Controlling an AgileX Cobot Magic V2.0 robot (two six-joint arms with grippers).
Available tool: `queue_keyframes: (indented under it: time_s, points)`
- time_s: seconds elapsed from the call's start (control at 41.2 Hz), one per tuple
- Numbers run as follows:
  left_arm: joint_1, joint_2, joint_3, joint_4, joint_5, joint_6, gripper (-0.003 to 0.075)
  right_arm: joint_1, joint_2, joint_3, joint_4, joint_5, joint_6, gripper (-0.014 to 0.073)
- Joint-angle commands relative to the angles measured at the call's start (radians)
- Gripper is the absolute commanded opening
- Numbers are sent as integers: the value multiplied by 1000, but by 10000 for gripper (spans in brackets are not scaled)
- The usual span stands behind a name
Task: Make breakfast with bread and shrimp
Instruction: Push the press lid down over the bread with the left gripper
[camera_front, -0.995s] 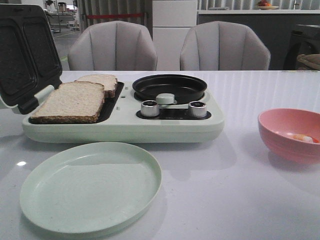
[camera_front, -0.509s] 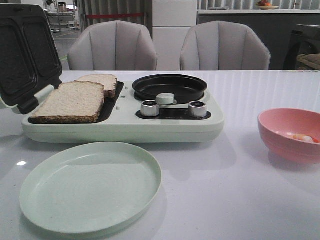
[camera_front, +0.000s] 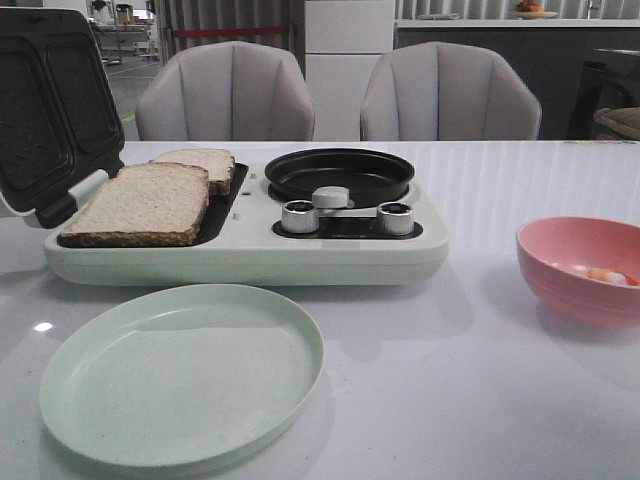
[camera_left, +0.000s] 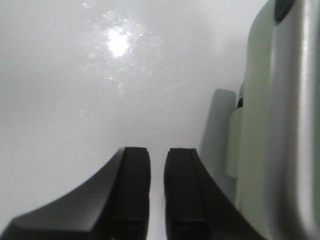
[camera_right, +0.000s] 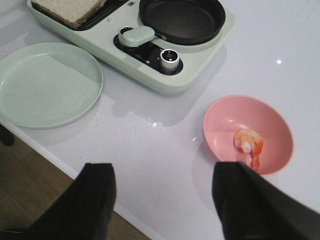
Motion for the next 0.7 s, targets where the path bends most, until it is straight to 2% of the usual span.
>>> queue_keyframes:
  time_s: [0.0,0.146,0.364,0.558,0.679]
  points:
    - [2,-47,-60,-122,-43,59,195,-1,2,-26,-17,-69,0,526]
    - [0,-47,-64,-196,-14,93,195,-1,2,-26,-17,-69,0,526]
    - [-38,-47,-64,-308,43,212,193,-1,2,-26,-17,-69,0,526]
    - [-97,-47,-64,-333,46,219,97,-1,2,-26,-17,-69,0,526]
    - [-144,-47,-64,-354,46,219,101,-1,2,-26,-17,-69,0,526]
